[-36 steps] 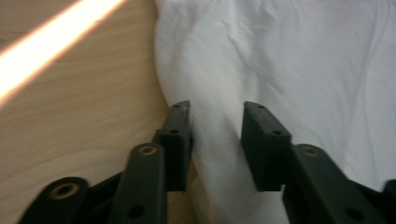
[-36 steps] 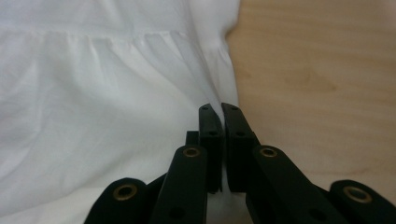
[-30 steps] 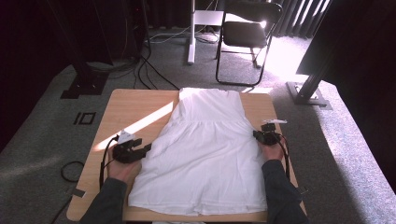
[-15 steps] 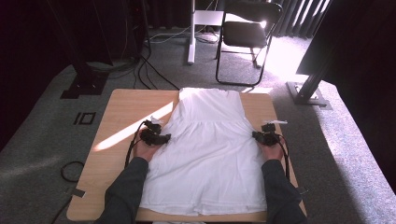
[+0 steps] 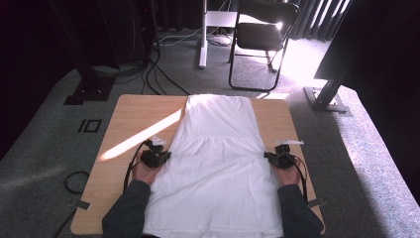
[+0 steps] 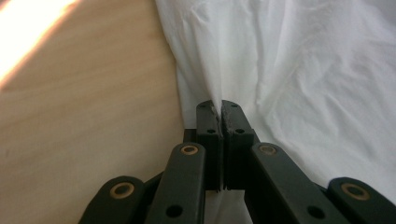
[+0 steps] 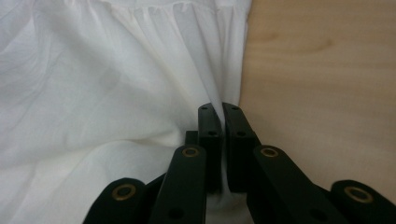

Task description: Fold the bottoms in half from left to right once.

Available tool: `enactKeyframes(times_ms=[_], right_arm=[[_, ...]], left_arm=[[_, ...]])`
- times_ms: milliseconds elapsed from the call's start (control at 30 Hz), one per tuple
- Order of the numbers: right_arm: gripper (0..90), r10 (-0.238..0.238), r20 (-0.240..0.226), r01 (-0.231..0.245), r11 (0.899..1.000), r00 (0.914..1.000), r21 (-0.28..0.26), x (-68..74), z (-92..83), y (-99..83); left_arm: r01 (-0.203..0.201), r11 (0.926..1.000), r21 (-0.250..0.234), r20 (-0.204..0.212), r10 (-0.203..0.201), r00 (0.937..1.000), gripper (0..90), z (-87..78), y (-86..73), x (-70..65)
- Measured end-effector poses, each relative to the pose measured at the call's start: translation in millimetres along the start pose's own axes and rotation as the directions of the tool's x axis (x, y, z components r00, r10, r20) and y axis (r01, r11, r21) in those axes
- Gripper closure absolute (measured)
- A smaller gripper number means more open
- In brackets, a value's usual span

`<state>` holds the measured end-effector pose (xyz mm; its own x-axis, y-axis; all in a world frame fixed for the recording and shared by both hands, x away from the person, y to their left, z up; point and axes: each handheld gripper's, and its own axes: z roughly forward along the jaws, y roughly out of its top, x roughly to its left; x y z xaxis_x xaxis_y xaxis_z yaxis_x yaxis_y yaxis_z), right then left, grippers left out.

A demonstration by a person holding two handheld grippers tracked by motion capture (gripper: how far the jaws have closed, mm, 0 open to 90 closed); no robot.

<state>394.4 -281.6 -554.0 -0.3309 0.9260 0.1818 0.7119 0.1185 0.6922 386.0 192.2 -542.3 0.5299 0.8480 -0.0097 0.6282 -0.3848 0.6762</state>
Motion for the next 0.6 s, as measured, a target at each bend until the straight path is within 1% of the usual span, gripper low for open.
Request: enactKeyframes(times_ms=[100,133,167,200,233,333,400,500,533,567,600], right_arm=[[87.4,-0.002,-0.018,0.002,1.000,0.9998,-0.008,9.0,-15.3,-20.6],[87.4,-0.005,-0.021,0.005,1.000,0.9998,-0.011,12.0,-20.8,-27.8],[87.4,-0.008,-0.026,0.008,1.000,0.9996,-0.013,14.9,-26.3,-35.0],[87.4,-0.008,-0.026,0.008,1.000,0.9996,-0.013,14.9,-26.3,-35.0],[87.4,-0.010,-0.040,0.009,1.000,0.9992,-0.011,20.1,-38.5,-49.8],[87.4,-0.002,-0.052,0.001,1.000,0.9986,-0.011,25.4,-51.9,-66.0],[87.6,0.006,-0.066,-0.006,1.000,0.9978,-0.008,28.2,-59.9,-75.7],[88.1,0.015,-0.091,-0.013,1.000,0.9958,0.017,31.7,-69.0,-84.5],[87.9,0.010,-0.100,-0.007,1.000,0.9950,0.029,33.4,-71.8,-86.3],[86.4,0.004,-0.101,-0.002,1.000,0.9949,0.029,34.6,-73.6,-86.8],[79.3,-0.001,-0.104,0.003,1.000,0.9946,0.016,35.8,-76.2,-86.0]], left_arm=[[-0.011,0.9999,-0.002,0.005,0.011,0.9999,88.5,-14.7,-16.5,-8.2],[-0.011,0.9999,-0.002,0.005,0.011,0.9999,88.5,-14.7,-16.5,-8.2],[-0.013,0.9999,-0.007,0.014,0.013,0.9998,88.5,-24.1,-28.2,-13.1],[-0.013,0.9999,-0.007,0.014,0.013,0.9998,88.4,-24.1,-28.2,-13.1],[-0.006,0.9999,-0.008,0.022,0.006,0.9997,88.4,-33.3,-39.8,-18.3],[-0.017,0.9998,-0.006,0.034,0.018,0.9993,88.4,-45.9,-54.5,-27.8],[-0.039,0.9992,0.001,0.037,0.039,0.9986,88.4,-52.4,-61.8,-33.9],[-0.053,0.9985,0.011,0.052,0.053,0.9972,88.2,-61.2,-70.5,-39.0],[-0.056,0.9984,0.007,0.048,0.056,0.9973,87.4,-62.6,-71.4,-39.3],[-0.056,0.9984,-0.005,0.040,0.057,0.9976,84.6,-64.5,-71.2,-38.3],[-0.041,0.9988,-0.029,0.031,0.041,0.9987,75.6,-65.8,-70.0,-35.8]])
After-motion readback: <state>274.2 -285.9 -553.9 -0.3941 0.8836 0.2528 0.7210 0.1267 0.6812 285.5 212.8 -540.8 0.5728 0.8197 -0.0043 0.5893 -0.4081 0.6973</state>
